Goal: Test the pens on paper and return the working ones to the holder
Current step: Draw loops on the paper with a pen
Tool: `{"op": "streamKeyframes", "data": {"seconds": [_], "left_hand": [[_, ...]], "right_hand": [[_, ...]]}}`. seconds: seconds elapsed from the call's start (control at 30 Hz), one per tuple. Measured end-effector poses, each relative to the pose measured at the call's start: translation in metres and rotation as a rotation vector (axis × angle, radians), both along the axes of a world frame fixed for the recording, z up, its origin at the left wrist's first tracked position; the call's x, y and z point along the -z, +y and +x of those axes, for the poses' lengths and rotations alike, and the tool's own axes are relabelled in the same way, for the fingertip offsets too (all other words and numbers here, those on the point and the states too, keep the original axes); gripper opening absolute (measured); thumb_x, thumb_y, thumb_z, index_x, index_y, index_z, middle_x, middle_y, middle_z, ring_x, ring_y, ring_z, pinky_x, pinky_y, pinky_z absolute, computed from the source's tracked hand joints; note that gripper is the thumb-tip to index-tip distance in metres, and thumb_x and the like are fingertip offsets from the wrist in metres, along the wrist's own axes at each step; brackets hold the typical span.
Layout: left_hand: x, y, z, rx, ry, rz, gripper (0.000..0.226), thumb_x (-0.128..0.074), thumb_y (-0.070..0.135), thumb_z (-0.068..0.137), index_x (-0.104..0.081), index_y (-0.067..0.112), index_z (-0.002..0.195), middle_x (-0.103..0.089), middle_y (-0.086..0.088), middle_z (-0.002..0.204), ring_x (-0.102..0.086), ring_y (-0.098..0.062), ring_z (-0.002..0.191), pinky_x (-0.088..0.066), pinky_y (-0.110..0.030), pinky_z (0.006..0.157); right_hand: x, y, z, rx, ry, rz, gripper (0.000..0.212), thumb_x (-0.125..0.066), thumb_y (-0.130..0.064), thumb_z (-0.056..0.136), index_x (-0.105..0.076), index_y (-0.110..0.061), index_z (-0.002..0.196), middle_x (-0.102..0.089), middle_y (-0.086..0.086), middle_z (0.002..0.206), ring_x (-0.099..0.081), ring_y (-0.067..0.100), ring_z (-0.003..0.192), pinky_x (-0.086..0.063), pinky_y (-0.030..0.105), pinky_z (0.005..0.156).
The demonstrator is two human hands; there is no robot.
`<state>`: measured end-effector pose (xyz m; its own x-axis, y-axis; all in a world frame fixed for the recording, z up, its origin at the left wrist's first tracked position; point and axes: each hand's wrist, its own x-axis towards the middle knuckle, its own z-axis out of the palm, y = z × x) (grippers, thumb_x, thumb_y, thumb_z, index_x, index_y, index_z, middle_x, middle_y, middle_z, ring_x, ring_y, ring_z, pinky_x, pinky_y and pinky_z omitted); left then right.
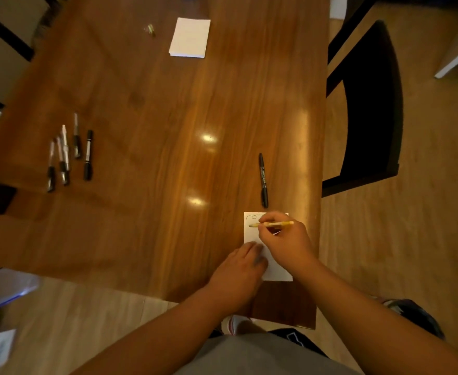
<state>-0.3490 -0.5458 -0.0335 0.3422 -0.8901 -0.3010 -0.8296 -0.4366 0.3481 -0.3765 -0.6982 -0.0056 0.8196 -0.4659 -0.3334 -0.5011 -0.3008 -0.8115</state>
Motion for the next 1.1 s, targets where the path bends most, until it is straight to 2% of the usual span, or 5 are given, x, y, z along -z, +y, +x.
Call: {"op": "streamKeyframes", "data": {"seconds": [0.17, 0.33, 0.5, 0.7, 1.1], "left_hand": [[0.002, 0.0, 0.004, 0.041, -0.02, -0.013, 0.052, -0.053, 0.031, 0.096, -0.036, 0.019, 0.145, -0.029, -0.009, 0.152, -0.024, -0.026, 0.14, -0.03, -0.041, 0.113], [0.003, 0.002, 0.007, 0.08, -0.037, -0.041, 0.05, -0.054, 0.03, 0.095, -0.039, 0.021, 0.142, -0.033, -0.011, 0.15, -0.027, -0.027, 0.138, -0.031, -0.042, 0.11], [0.005, 0.004, 0.006, 0.084, -0.041, -0.068, 0.052, -0.059, 0.031, 0.091, -0.043, 0.02, 0.14, -0.038, -0.011, 0.147, -0.034, -0.028, 0.135, -0.035, -0.041, 0.107], [0.008, 0.005, 0.006, 0.089, -0.036, -0.042, 0.057, -0.056, 0.031, 0.093, -0.035, 0.02, 0.145, -0.028, -0.014, 0.152, -0.023, -0.03, 0.14, -0.029, -0.043, 0.112], [0.003, 0.003, 0.003, 0.076, -0.05, 0.007, 0.059, -0.055, 0.031, 0.095, -0.03, 0.018, 0.147, -0.022, -0.015, 0.155, -0.017, -0.032, 0.143, -0.022, -0.044, 0.115]], "right_hand": [[0.0, 0.002, 0.005, -0.031, 0.052, -0.011, 0.018, -0.07, -0.023, 0.088, -0.062, -0.039, 0.091, -0.057, -0.027, 0.083, -0.057, -0.006, 0.08, -0.045, 0.006, 0.057], [0.005, 0.003, 0.005, -0.03, 0.059, -0.041, 0.018, -0.07, -0.024, 0.087, -0.062, -0.04, 0.091, -0.06, -0.021, 0.092, -0.056, -0.002, 0.087, -0.042, 0.002, 0.053], [0.008, 0.006, 0.004, -0.04, 0.089, -0.05, 0.018, -0.07, -0.024, 0.088, -0.061, -0.04, 0.09, -0.059, -0.021, 0.092, -0.053, -0.001, 0.088, -0.041, 0.006, 0.06], [0.008, -0.004, 0.01, -0.054, 0.095, -0.075, 0.011, -0.067, -0.024, 0.09, -0.066, -0.029, 0.099, -0.066, -0.01, 0.095, -0.062, 0.007, 0.087, -0.044, 0.013, 0.061], [0.009, -0.001, -0.005, 0.0, 0.125, -0.143, 0.014, -0.068, -0.023, 0.089, -0.06, -0.034, 0.094, -0.069, -0.002, 0.115, -0.056, 0.007, 0.089, -0.038, 0.009, 0.057]]}}
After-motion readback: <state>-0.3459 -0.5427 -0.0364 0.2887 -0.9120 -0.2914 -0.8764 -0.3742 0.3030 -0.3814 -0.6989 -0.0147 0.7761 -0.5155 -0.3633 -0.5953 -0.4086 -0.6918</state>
